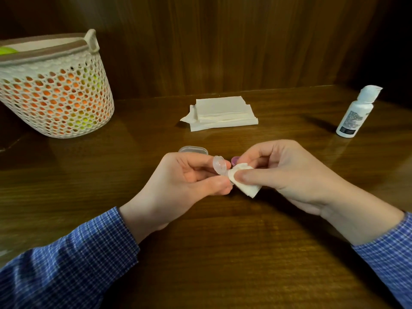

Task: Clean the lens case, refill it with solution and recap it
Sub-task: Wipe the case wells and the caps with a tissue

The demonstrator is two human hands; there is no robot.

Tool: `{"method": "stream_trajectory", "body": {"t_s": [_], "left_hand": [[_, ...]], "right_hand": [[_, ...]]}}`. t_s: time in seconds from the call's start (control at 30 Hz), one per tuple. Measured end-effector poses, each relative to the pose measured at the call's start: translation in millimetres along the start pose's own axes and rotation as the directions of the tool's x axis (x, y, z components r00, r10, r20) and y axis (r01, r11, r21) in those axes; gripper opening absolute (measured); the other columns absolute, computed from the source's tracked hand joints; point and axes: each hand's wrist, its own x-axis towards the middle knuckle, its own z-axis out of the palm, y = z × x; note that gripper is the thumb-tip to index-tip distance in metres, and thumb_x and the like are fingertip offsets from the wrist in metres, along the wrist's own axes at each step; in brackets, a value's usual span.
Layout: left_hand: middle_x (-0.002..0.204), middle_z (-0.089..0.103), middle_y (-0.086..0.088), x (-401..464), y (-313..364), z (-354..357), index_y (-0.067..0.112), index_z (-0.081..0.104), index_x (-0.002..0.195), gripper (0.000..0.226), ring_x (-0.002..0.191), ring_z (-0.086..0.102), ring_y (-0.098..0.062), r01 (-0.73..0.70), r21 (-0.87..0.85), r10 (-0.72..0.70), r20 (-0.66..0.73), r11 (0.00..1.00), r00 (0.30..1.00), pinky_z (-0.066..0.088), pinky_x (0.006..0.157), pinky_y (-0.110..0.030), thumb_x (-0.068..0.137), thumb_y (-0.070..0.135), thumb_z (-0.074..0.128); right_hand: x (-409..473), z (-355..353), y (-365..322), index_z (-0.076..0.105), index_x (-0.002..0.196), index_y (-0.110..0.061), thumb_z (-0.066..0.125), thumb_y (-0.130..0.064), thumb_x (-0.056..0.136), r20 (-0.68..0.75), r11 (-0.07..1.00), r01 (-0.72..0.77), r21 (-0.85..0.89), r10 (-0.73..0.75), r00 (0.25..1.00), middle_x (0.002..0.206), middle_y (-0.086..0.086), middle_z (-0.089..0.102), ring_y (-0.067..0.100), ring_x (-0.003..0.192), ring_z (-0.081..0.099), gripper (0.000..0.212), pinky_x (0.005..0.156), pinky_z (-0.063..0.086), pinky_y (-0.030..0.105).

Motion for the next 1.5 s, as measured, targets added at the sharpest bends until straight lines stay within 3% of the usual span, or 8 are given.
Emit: {"method": "stream_trajectory", "body": {"t_s": [0.33,0.63,0.8,0.97,1.13,1.23,1.37,1.5], "left_hand": [[0.11,0.078,-0.012,0,-6,-1,0.007,0.078,0.111,0.031,0.101,0.076,-0.03,0.132,0.071,-0.135,0.033,0.989,0.99,0.062,0.09,-0.046,0.082,0.018,0.076],[0.104,0.076,-0.012,3,3,-9,-0.002,0.076,0.106,0.023,0.097,0.073,-0.021,0.346,-0.12,-0.32,0.189,0.931,0.928,0.063,0.085,-0.03,0.085,0.008,0.071],[0.104,0.08,-0.001,-5,4,6,0.017,0.081,0.102,0.025,0.095,0.078,-0.018,-0.026,0.228,0.033,-0.028,0.973,0.999,0.064,0.077,-0.027,0.078,0.018,0.077],[0.106,0.077,0.002,-10,3,13,0.018,0.077,0.106,0.022,0.094,0.077,-0.011,-0.357,0.524,0.424,-0.009,0.773,0.906,0.064,0.07,-0.024,0.084,0.016,0.077],[0.102,0.081,-0.001,-7,4,5,0.016,0.082,0.099,0.022,0.094,0.078,-0.017,-0.059,0.322,0.078,-0.045,0.945,0.996,0.065,0.077,-0.03,0.078,0.021,0.078],[0.107,0.078,-0.017,0,3,-7,0.003,0.078,0.105,0.031,0.096,0.076,-0.027,0.208,0.001,-0.207,0.056,0.978,0.977,0.065,0.081,-0.036,0.078,0.018,0.078],[0.103,0.074,-0.014,5,8,-19,-0.012,0.069,0.111,0.028,0.09,0.074,-0.018,0.363,-0.193,-0.296,0.304,0.911,0.905,0.062,0.074,-0.022,0.091,0.007,0.075],[0.097,0.066,-0.009,7,10,-19,-0.004,0.069,0.107,0.017,0.085,0.066,-0.015,0.303,-0.352,-0.144,0.414,0.886,0.899,0.06,0.077,-0.022,0.093,0.007,0.069]], "right_hand": [[-1,7,1,0.081,0.078,-0.027,0.084,-0.032,0.071,-0.002,0.973,0.058,-0.223,-0.06,0.998,0.09,-0.005,0.079,0.013,0.104,0.072,0.009,0.09,0.062,0.04],[-14,19,-2,0.071,0.076,-0.039,0.076,-0.041,0.074,-0.04,0.834,0.281,-0.475,-0.339,0.94,0.092,-0.024,0.071,0.003,0.097,0.068,0.006,0.085,0.056,0.019],[0,15,2,0.08,0.078,-0.019,0.088,-0.011,0.073,-0.021,0.976,-0.2,0.083,0.203,0.979,0.102,-0.005,0.075,0.012,0.091,0.074,0.011,0.064,0.061,0.022],[5,15,-8,0.057,0.129,-0.005,0.083,-0.002,0.054,0.302,0.655,-0.529,0.539,0.436,0.848,0.07,0.008,0.071,0.011,0.052,0.066,0.079,0.041,0.05,0.019],[1,13,-1,0.078,0.073,-0.018,0.09,-0.022,0.066,-0.043,0.989,-0.112,-0.1,0.108,0.993,0.095,-0.007,0.076,0.013,0.094,0.072,0.015,0.073,0.064,0.026],[-6,14,1,0.073,0.074,-0.028,0.083,-0.037,0.075,-0.04,0.845,0.277,-0.457,-0.331,0.943,0.081,-0.015,0.073,0.006,0.09,0.069,0.014,0.077,0.058,0.019],[-9,15,3,0.075,0.086,-0.018,0.082,-0.022,0.085,0.084,0.666,0.562,-0.49,-0.606,0.791,0.082,-0.012,0.07,0.011,0.083,0.067,0.008,0.069,0.057,0.022],[-8,6,-3,0.073,0.087,-0.016,0.083,-0.021,0.082,-0.07,0.839,0.497,-0.223,-0.522,0.85,0.079,0.0,0.071,0.007,0.07,0.065,0.012,0.059,0.051,0.016]]}}
